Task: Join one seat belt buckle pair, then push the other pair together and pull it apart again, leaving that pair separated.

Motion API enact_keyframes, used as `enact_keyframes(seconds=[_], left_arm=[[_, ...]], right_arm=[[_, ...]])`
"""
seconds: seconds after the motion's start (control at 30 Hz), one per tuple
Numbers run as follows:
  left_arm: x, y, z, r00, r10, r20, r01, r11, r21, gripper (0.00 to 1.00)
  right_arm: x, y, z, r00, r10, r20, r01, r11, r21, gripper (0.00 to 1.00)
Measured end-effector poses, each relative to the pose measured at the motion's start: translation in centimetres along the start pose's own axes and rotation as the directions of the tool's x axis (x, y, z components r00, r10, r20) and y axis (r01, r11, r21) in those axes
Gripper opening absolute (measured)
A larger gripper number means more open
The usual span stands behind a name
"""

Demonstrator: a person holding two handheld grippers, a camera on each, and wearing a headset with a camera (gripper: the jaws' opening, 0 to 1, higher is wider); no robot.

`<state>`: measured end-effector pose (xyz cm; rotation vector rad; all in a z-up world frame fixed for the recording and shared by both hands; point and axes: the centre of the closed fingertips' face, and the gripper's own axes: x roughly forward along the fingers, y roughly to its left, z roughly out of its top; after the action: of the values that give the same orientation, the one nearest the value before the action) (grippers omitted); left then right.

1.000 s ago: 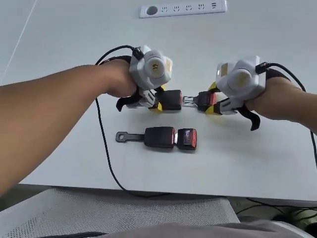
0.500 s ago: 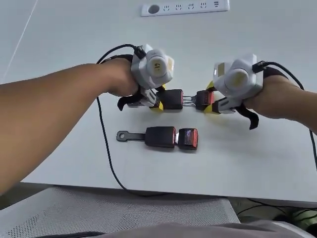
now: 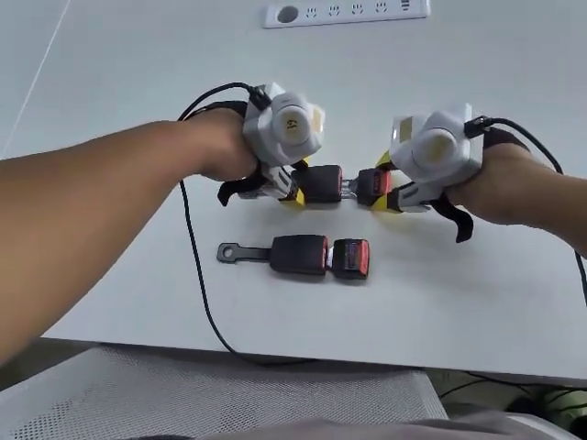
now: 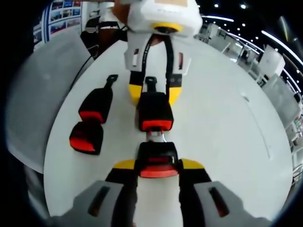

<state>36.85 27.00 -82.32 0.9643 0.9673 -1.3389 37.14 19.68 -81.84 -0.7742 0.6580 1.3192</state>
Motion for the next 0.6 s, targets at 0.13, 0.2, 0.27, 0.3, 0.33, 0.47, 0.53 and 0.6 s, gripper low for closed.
enact_keyframes(seconds=[0.13,0.2,0.27,0.3,0.33,0.47,0.53,0.6], left_arm=[[0.1,0.0,0.1,1.0,0.003,-0.008,-0.003,1.0,0.005,0.32],[0.1,0.0,0.0,0.9999,0.006,-0.012,-0.005,1.0,0.007,0.31],[0.0,0.0,0.0,0.9999,0.006,-0.009,-0.005,1.0,0.008,0.31],[0.0,0.1,-0.1,1.0,0.004,-0.006,-0.004,1.0,0.006,0.31],[0.0,0.1,0.0,1.0,0.004,-0.004,-0.004,1.0,0.008,0.31],[0.0,0.1,0.0,1.0,0.004,0.001,-0.004,1.0,0.008,0.31],[0.1,0.1,0.0,1.0,0.001,0.003,-0.001,1.0,0.012,0.31],[0.1,0.1,0.0,1.0,0.001,0.005,-0.001,1.0,0.013,0.31]], right_arm=[[0.1,-0.1,0.2,1.0,0.006,-0.001,-0.006,1.0,0.014,0.31],[0.1,-0.1,0.2,0.9999,0.012,-0.001,-0.012,1.0,0.015,0.31],[0.2,0.0,0.2,0.9999,0.013,-0.002,-0.013,1.0,0.016,0.3],[0.2,0.0,0.2,0.9999,0.012,-0.001,-0.012,1.0,0.019,0.3],[0.3,0.0,0.3,0.9999,0.01,-0.001,-0.01,1.0,0.019,0.3],[0.4,0.1,0.6,0.9999,0.015,0.002,-0.015,1.0,0.016,0.3],[0.6,0.1,0.9,0.9999,0.015,0.008,-0.015,1.0,0.013,0.3],[0.9,0.1,1.2,0.9998,0.013,0.011,-0.014,1.0,0.025,0.3]])
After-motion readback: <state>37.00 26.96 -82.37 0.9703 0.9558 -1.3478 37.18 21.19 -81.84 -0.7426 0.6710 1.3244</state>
